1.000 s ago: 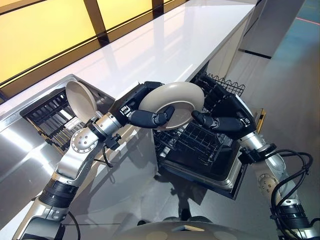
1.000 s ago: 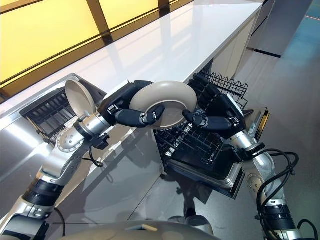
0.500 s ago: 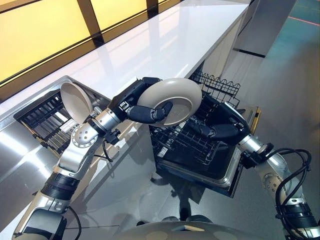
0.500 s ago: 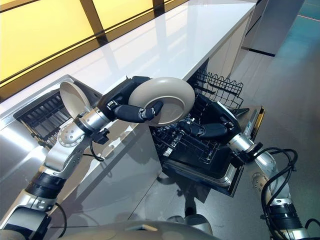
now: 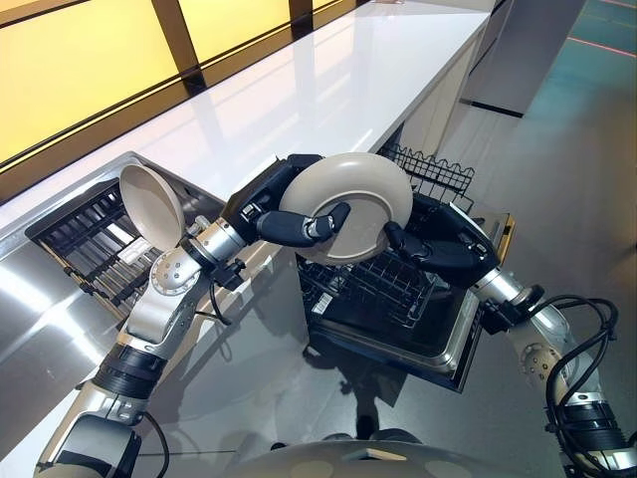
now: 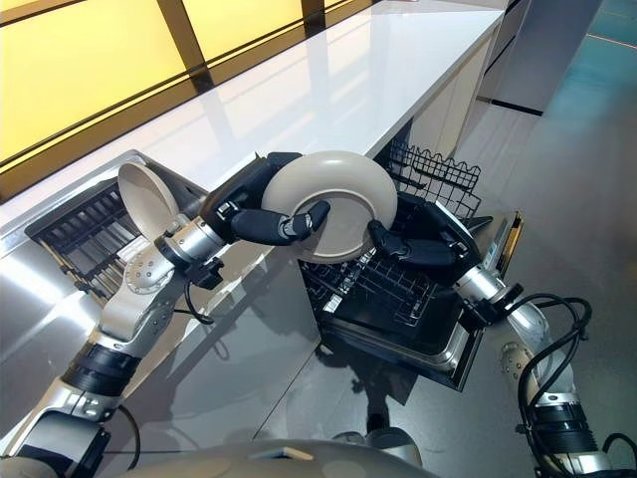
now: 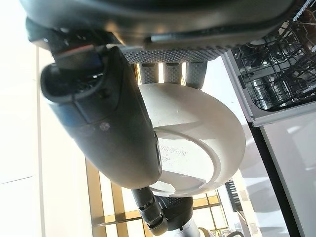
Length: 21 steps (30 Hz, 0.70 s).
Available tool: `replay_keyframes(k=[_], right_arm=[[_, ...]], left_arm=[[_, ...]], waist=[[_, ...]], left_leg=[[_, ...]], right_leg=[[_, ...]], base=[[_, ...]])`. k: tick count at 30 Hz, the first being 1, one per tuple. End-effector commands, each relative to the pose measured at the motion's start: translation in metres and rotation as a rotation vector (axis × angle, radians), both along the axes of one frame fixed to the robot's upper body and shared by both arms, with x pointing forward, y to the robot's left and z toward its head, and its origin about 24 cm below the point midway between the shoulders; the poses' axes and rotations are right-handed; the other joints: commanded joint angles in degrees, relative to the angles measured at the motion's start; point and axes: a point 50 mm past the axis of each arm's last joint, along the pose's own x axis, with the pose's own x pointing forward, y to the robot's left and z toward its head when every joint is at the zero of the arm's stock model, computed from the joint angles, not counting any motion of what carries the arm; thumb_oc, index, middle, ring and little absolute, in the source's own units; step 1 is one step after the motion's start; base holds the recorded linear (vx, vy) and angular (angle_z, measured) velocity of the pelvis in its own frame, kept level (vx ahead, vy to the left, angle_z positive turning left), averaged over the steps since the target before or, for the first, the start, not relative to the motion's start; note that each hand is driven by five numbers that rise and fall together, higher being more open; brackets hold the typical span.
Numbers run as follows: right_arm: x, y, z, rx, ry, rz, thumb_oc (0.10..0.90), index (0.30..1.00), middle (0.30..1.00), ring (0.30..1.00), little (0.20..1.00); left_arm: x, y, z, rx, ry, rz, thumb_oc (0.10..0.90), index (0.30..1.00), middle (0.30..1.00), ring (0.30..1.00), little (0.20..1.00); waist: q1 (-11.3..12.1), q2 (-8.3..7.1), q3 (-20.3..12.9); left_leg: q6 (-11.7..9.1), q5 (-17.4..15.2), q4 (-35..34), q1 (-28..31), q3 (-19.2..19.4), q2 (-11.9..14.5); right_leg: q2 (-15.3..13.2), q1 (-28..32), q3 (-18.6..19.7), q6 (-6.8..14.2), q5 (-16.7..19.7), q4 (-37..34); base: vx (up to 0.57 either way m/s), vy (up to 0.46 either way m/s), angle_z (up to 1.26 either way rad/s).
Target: Pick up plates and place into dishwasher.
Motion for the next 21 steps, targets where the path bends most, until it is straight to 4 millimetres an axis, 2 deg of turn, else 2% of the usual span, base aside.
replay_keyframes(k=[1, 4, 5, 6, 21], right_arm=[[0.012, 0.031, 0.059, 0.169, -0.330, 0.150, 0.100, 0.300, 0.300, 0.300, 0.200], [0.011, 0.030, 0.059, 0.178, -0.334, 0.146, 0.100, 0.300, 0.300, 0.300, 0.200], [0.012, 0.030, 0.060, 0.178, -0.333, 0.145, 0.100, 0.300, 0.300, 0.300, 0.200], [0.012, 0.030, 0.060, 0.176, -0.333, 0.144, 0.100, 0.300, 0.300, 0.300, 0.200], [0.009, 0.012, 0.052, 0.168, -0.325, 0.033, 0.100, 0.300, 0.300, 0.300, 0.200]], left_arm=[[0.013, -0.020, 0.046, -0.094, -0.194, -0.086, 0.100, 0.300, 0.300, 0.300, 0.200], [0.013, -0.021, 0.043, -0.097, -0.177, -0.084, 0.111, 0.309, 0.309, 0.309, 0.211], [0.014, -0.020, 0.041, -0.095, -0.171, -0.076, 0.424, 0.578, 0.578, 0.578, 0.524], [0.015, -0.020, 0.041, -0.095, -0.168, -0.071, 0.800, 0.900, 0.900, 0.900, 0.900], [0.010, -0.003, 0.041, -0.073, -0.168, -0.008, 0.800, 0.900, 0.900, 0.900, 0.900]], waist=[[-0.4, -2.11, -3.7], [-0.4, -2.30, -3.7], [-0.4, -2.29, -3.7], [-0.4, -2.29, -3.7], [0.3, -1.94, -3.7]], left_leg=[[3.2, -2.8, 0.3, 0.1, -0.9, -3.6], [3.2, -2.2, 0.3, -0.3, -0.8, -3.6], [3.2, -2.1, 0.3, -0.3, -0.7, -3.5], [3.2, -2.1, 0.3, -0.3, -0.7, -3.5], [3.1, -1.9, 0.3, -0.6, -1.0, -3.4]], right_leg=[[1.8, 0.8, -1.6, 1.7, 1.0, 0.2], [1.8, 0.4, -1.7, 1.6, 1.5, 0.2], [1.8, 0.4, -1.6, 1.6, 1.5, 0.2], [1.8, 0.4, -1.6, 1.6, 1.5, 0.2], [1.6, 0.3, -2.2, 1.7, 1.5, 0.2]], base=[[0.00, 0.000, 0.00], [-0.03, -0.013, -0.01], [-0.05, -0.016, 0.00], [0.00, 0.000, 0.00], [-0.01, -0.003, 0.00]])
